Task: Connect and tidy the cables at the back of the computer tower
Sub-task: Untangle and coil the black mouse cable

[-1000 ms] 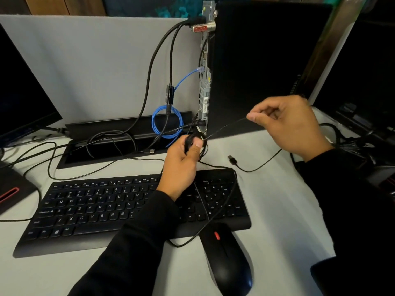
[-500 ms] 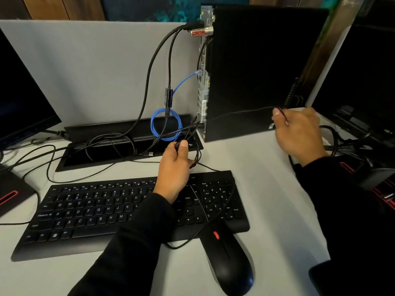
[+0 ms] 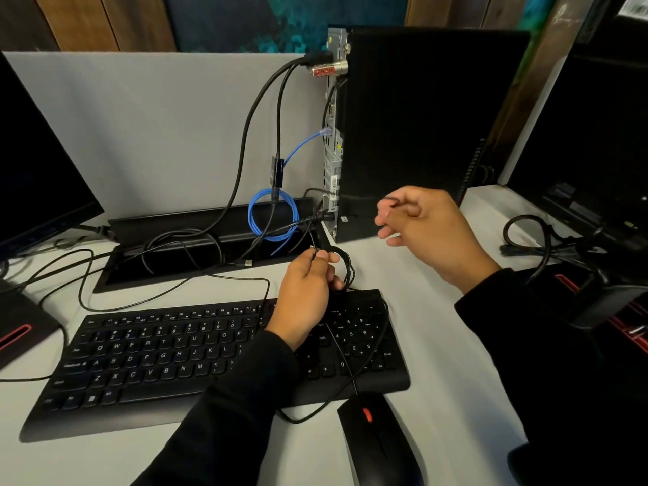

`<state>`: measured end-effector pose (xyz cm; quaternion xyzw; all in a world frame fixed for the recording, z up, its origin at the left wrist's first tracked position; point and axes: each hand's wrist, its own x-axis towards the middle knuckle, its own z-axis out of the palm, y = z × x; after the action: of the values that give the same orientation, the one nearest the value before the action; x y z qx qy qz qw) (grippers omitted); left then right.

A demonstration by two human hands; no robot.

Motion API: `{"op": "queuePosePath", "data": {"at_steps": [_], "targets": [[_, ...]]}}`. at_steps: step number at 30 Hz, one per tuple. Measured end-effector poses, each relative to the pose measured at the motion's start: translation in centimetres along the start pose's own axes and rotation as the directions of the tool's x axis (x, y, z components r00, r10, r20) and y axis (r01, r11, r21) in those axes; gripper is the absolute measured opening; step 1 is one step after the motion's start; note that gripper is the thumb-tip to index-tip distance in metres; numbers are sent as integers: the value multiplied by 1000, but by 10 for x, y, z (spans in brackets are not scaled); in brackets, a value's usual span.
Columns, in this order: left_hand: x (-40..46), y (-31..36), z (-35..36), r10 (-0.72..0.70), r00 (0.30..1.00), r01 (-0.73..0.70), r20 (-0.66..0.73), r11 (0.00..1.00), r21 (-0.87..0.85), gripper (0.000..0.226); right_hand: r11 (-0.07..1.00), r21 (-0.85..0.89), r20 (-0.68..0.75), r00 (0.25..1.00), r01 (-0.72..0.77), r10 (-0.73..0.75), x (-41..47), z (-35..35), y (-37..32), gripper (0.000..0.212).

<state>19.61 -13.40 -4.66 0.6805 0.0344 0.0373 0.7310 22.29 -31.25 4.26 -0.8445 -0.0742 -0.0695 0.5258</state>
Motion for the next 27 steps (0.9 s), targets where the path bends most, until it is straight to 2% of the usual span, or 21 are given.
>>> {"op": "queuePosePath", "data": {"at_steps": [4, 7, 10, 11, 13, 14, 16, 19, 22, 24, 27], "targets": [[1, 3, -2, -5, 1000, 7, -23, 998, 63, 19, 990, 138, 118, 992, 27, -43, -2, -5, -10, 17], [4, 5, -11, 22, 995, 2, -96, 969, 245, 10, 966, 252, 129, 988, 56, -91, -5, -4, -18, 21], [6, 18, -26, 44, 998, -18, -48, 894, 449, 19, 939, 332, 117, 984, 90, -136, -7, -2, -22, 25], [3, 27, -31, -5, 1000, 8, -9, 879, 477, 28, 923, 376, 119, 983, 88, -142, -7, -1, -22, 27], [3, 37, -48, -141, 987, 77, 78, 837, 542, 72, 881, 470, 130, 982, 58, -134, -5, 0, -23, 30], [6, 39, -58, -184, 976, 81, 117, 803, 590, 84, 856, 517, 144, 982, 28, -119, -4, 0, -24, 31], [6, 38, -69, -180, 961, 17, 210, 795, 606, 78, 817, 576, 156, 985, -34, -69, -1, 4, -26, 35], [6, 32, -70, -99, 958, -75, 269, 818, 570, 49, 861, 508, 92, 995, -22, -29, 2, 12, -24, 28], [5, 24, -67, 0, 958, -198, 288, 726, 658, 25, 903, 429, 87, 994, 17, -60, 2, 14, -19, 15], [5, 18, -65, 13, 956, -233, 294, 643, 730, 31, 912, 410, 80, 995, 28, -66, 3, 11, -16, 17], [3, 13, -61, 65, 943, -302, 327, 585, 753, 42, 913, 404, 30, 996, 65, -84, 5, 2, -14, 20]]}}
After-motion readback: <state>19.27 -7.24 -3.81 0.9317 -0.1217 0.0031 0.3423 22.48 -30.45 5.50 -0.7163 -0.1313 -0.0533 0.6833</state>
